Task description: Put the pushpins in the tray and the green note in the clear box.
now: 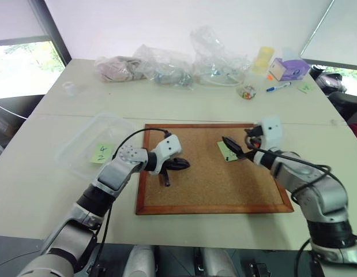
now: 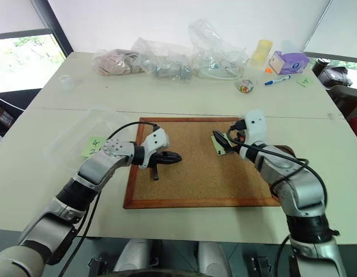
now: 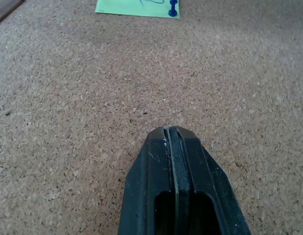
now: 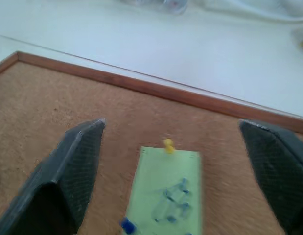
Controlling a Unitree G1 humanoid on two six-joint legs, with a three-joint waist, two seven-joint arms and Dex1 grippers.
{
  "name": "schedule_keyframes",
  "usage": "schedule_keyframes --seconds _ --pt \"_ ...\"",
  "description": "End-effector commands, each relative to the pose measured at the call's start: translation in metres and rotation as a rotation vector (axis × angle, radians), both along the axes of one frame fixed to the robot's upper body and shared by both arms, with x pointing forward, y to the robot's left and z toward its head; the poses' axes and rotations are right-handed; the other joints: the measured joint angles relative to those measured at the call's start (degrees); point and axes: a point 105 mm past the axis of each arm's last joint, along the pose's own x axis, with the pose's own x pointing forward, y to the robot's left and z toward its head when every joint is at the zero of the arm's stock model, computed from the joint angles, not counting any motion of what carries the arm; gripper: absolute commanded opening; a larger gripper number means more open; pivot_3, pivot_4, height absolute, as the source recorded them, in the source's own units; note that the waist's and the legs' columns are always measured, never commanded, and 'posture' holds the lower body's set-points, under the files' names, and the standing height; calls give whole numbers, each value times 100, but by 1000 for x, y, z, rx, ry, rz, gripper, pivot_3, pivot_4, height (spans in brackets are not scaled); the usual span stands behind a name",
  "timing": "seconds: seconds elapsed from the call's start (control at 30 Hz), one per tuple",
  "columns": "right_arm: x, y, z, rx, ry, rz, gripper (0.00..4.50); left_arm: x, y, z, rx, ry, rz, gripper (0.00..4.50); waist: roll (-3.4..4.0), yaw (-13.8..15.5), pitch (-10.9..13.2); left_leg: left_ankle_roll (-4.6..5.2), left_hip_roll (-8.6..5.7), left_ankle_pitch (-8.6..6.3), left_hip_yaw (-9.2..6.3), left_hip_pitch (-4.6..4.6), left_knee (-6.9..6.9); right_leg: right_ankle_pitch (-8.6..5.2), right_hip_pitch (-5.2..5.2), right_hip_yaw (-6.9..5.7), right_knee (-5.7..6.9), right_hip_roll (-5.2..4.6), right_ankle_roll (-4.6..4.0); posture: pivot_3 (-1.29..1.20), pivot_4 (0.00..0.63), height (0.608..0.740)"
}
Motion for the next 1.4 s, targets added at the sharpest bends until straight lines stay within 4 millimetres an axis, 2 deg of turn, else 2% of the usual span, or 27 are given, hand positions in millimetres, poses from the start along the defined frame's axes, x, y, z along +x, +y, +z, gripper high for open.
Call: schedule_keyframes --seconds 0.03,0.3,0.4,0.63,0.87,1.0,1.1,1.3,1.4 --pt "14 2 -2 -11 -11 20 4500 0 2 -10 43 4 17 28 1 -5 -1 0 0 0 0 1 1 1 3 0 0 0 1 0 150 738" --pt "29 6 -17 -11 12 44 4500 -5 2 -13 45 7 23 28 10 -15 -6 0 1 0 0 3 2 2 5 0 3 -1 4 0 150 738" --pt "32 8 -19 -8 17 50 3631 -6 1 -13 46 6 25 0 10 -18 -6 0 1 0 0 4 2 3 5 0 3 -1 5 0 150 738" --pt "33 11 -26 -7 42 57 49 -5 1 -13 49 -1 32 0 13 -17 -8 0 2 0 0 5 1 3 7 0 3 -2 5 0 150 738" --pt "34 5 -17 16 -17 9 49 -4 1 -14 61 -4 31 0 19 -15 -12 0 2 0 1 7 1 3 9 -1 4 -2 5 0 150 738" --pt "32 1 9 66 -170 -27 49 -4 5 -23 109 8 33 0 19 -16 -12 0 1 0 1 7 1 3 9 -1 4 -3 5 0 150 738" --pt "29 -4 20 82 -251 -64 49 -3 9 -30 148 9 46 0 23 -18 -14 0 1 0 1 8 1 3 9 0 5 -2 5 0 150 738" --pt "26 -11 26 117 -295 -113 49 -1 7 -31 150 13 50 0 27 -17 -20 0 1 0 0 20 2 3 25 -1 4 -2 5 0 150 738" --pt "20 -26 30 130 -319 -177 49 -2 5 -30 144 10 44 0 28 -8 -21 0 1 0 -1 23 2 2 30 -1 4 -4 4 0 150 738"
